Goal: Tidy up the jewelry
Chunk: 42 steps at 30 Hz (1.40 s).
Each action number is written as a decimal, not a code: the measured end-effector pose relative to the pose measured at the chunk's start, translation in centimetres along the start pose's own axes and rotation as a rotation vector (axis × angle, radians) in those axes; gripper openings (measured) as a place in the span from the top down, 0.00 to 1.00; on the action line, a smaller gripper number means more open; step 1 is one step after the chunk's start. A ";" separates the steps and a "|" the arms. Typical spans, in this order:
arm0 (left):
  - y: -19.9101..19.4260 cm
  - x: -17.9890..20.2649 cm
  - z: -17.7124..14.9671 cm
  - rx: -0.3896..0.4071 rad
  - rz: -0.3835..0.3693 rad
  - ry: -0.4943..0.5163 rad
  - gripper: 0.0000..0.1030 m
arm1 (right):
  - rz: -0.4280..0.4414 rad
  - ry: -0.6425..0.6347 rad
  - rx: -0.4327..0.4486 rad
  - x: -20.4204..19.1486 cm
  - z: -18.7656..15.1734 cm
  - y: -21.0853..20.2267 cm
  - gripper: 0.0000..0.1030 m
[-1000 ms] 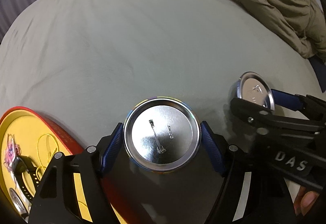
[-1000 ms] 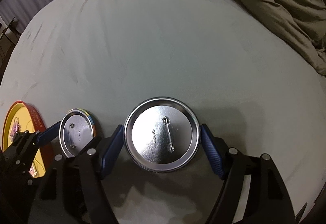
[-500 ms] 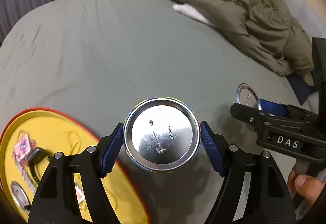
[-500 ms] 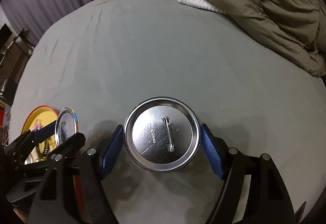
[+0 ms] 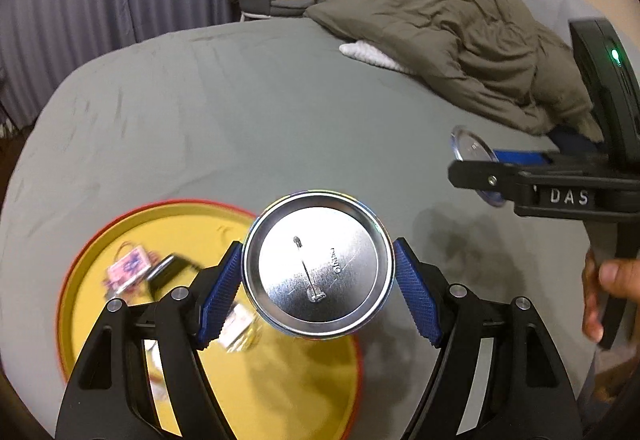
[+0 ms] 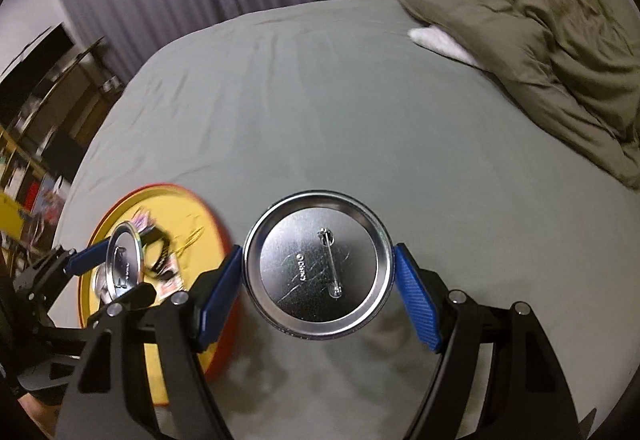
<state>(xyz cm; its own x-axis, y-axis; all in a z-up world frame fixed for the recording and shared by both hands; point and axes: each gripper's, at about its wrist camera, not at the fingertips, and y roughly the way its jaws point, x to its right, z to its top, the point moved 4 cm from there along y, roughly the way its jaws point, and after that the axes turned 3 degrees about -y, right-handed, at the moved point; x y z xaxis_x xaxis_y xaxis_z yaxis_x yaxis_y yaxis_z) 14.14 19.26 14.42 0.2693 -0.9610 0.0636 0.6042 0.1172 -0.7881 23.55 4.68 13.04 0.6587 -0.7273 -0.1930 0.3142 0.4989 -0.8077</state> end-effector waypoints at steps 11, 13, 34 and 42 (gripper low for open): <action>-5.1 -3.9 -7.9 0.019 0.055 0.053 0.30 | 0.107 -0.160 -0.025 -8.7 -2.4 1.6 0.32; -4.7 -4.9 -9.6 0.003 0.059 0.030 0.30 | 0.113 -0.183 -0.039 -10.1 -2.7 2.5 0.32; 0.9 -5.9 -13.9 -0.093 0.093 0.064 0.30 | 0.140 -0.266 -0.237 -14.8 -7.8 10.7 0.32; 2.5 -4.8 -14.8 -0.139 0.104 0.137 0.30 | 0.086 -0.352 -0.251 -15.2 -8.8 11.3 0.32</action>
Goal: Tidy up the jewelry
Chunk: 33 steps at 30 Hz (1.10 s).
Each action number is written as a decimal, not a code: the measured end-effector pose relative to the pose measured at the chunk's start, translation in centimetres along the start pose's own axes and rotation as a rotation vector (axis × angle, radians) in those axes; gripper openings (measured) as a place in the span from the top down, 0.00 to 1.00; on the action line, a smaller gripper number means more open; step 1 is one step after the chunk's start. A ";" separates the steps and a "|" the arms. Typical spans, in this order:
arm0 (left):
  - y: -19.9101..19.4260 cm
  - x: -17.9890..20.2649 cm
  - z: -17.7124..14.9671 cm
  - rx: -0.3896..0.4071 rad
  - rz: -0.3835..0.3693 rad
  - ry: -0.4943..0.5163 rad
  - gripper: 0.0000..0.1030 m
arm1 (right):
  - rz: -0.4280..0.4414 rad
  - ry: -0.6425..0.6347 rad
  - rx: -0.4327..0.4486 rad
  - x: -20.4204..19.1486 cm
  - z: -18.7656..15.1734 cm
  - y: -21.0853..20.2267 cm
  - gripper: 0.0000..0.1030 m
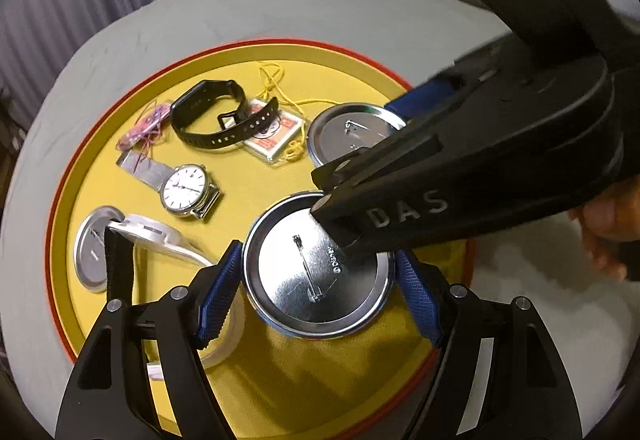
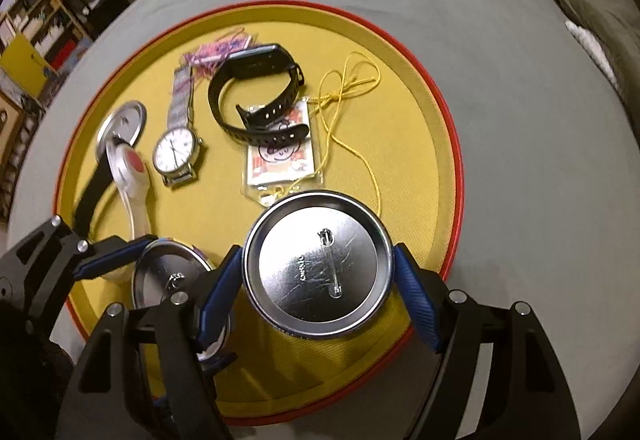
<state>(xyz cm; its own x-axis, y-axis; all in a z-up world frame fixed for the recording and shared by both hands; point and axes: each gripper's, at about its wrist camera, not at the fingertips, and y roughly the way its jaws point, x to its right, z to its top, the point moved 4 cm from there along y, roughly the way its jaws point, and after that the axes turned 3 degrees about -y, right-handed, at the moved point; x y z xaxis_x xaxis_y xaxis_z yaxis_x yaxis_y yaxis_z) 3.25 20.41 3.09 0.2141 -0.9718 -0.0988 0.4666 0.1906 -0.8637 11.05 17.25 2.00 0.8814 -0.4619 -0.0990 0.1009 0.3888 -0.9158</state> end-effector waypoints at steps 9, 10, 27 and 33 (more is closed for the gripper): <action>0.6 0.4 -0.2 -0.021 0.024 0.042 0.30 | -0.034 -0.042 0.000 -0.6 -0.4 0.3 0.31; 0.6 0.4 -0.2 -0.021 0.023 0.041 0.30 | -0.033 -0.042 0.001 -0.6 -0.5 0.3 0.31; 0.5 0.6 -0.3 -0.017 0.009 0.043 0.19 | -0.036 -0.057 0.003 -0.6 -0.7 0.2 0.28; -0.5 1.1 0.3 0.032 0.021 0.051 0.13 | -0.052 -0.088 0.021 -0.8 -0.7 -0.1 0.27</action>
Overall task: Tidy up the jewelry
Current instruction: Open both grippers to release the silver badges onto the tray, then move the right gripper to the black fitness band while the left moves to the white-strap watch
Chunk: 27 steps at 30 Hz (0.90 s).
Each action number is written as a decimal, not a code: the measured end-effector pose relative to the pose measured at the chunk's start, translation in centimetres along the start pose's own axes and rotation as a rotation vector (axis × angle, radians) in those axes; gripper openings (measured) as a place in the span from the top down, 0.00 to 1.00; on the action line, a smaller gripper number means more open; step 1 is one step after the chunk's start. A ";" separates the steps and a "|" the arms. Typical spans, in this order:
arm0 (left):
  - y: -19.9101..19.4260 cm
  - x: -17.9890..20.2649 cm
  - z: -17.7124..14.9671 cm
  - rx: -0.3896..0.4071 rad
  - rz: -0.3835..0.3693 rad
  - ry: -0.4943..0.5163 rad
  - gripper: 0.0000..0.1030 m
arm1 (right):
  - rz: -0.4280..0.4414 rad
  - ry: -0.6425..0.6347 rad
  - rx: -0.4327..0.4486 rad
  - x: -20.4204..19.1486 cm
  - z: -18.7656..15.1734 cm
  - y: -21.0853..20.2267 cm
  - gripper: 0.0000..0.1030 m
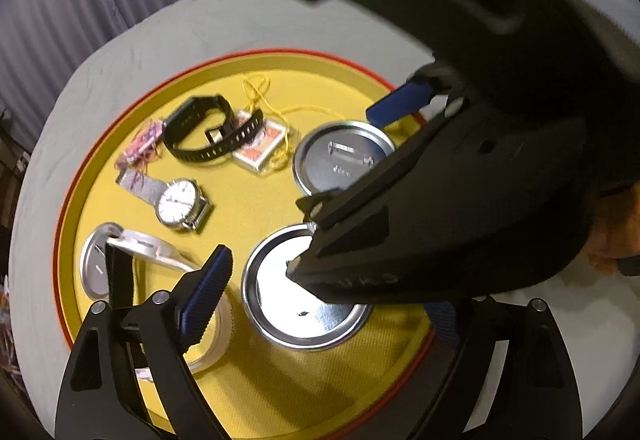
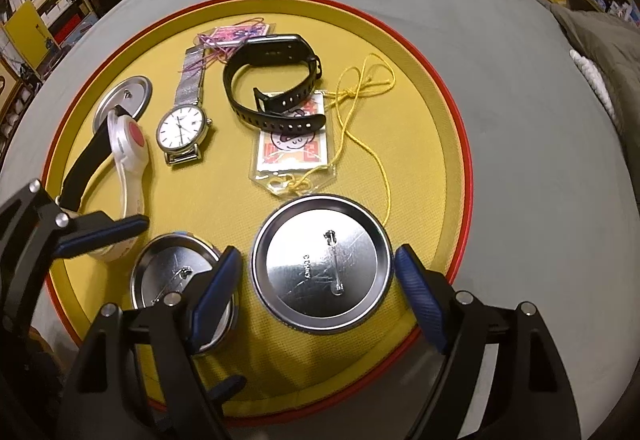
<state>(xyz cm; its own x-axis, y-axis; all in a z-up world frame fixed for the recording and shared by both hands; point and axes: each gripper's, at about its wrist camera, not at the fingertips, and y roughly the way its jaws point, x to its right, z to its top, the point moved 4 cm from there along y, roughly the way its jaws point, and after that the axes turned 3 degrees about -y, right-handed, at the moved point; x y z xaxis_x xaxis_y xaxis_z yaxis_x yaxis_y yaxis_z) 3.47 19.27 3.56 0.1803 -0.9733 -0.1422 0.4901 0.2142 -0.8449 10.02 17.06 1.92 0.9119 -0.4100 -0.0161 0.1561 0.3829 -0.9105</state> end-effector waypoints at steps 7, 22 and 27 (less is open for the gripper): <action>-1.5 -1.2 0.7 0.078 0.058 -0.032 0.05 | 0.056 0.020 0.072 -0.1 1.0 -2.1 0.11; -5.0 -8.3 1.2 0.168 0.111 -0.242 0.05 | 0.123 0.053 0.133 0.3 4.6 -6.0 0.11; -4.9 -11.6 0.3 0.144 0.145 -0.339 0.05 | 0.137 0.066 0.133 0.4 6.1 -6.1 0.11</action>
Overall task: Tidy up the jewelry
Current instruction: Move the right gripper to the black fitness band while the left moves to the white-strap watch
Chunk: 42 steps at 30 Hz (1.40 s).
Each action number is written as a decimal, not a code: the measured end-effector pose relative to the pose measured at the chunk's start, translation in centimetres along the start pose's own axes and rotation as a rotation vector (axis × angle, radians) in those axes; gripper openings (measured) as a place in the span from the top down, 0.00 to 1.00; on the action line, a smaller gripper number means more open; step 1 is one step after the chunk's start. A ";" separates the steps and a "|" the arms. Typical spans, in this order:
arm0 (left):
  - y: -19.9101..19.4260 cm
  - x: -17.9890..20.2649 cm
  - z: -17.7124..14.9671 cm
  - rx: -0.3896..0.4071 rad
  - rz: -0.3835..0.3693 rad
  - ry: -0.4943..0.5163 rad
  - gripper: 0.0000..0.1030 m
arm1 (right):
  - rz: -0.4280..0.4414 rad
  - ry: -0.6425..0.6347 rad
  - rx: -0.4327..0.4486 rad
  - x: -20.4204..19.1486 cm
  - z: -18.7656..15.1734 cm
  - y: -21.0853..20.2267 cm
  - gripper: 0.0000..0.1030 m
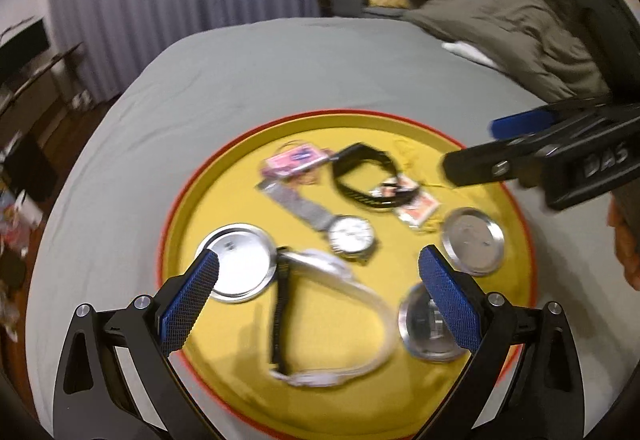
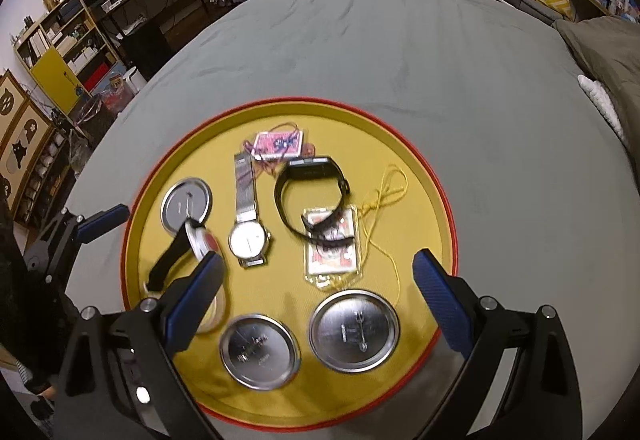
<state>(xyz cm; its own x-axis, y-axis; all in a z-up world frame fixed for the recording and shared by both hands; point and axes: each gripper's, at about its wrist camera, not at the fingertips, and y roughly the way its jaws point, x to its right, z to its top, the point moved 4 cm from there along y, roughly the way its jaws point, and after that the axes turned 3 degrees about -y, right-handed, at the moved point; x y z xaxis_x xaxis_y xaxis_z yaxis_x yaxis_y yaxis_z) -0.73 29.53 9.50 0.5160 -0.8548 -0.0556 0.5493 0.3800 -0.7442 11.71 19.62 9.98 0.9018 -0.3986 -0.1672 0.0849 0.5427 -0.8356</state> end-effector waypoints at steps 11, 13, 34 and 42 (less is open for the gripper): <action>1.5 -3.7 -0.3 -0.039 0.039 -0.096 0.05 | 0.030 0.069 -0.038 0.8 3.0 2.6 0.11; 1.8 -4.4 -0.4 -0.038 0.041 -0.108 0.05 | 0.025 0.079 -0.050 1.2 3.3 3.4 0.11; 4.2 -5.0 -0.8 -0.132 0.113 -0.047 0.05 | -0.038 0.083 -0.116 2.9 3.0 7.1 0.11; 4.5 -4.2 -1.1 -0.143 0.117 -0.019 0.05 | -0.089 0.057 -0.120 2.7 3.3 8.0 0.11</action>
<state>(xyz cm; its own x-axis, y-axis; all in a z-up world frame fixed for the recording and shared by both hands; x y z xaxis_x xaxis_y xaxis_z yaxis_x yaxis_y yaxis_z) -1.12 34.50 5.65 0.5838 -0.8005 -0.1353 0.3865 0.4206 -0.8208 16.23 25.27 4.57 0.8670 -0.4846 -0.1162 0.1095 0.4128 -0.9042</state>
